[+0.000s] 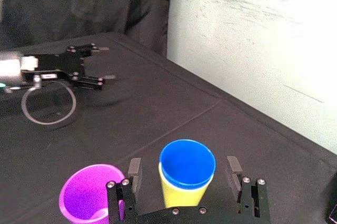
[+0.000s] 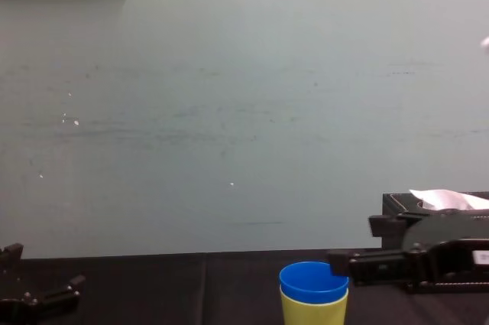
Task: Stack the three plastic cups sequentially using one hand.
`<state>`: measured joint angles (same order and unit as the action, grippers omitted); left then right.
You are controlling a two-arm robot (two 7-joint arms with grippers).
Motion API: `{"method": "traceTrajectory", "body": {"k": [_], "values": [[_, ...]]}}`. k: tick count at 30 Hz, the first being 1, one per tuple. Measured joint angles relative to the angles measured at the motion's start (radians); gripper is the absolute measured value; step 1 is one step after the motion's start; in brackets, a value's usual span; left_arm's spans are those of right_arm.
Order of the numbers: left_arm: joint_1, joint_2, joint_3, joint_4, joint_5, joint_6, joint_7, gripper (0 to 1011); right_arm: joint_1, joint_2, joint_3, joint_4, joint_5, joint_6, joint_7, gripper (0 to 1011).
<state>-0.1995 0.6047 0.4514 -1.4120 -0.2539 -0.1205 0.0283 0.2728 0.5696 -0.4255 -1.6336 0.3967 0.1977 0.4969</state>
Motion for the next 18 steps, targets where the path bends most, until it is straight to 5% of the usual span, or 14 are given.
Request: {"method": "traceTrajectory", "body": {"k": [10,18], "values": [[0.000,0.000,0.000,0.000,0.000,0.000,0.000,1011,-0.095,0.095,0.032,-0.092,0.057,-0.011,0.041,1000],[0.000,0.000,0.000,0.000,0.000,0.000,0.000,1011,-0.136,0.129,0.007,-0.109,0.059,-0.020,0.054,1000]]}}
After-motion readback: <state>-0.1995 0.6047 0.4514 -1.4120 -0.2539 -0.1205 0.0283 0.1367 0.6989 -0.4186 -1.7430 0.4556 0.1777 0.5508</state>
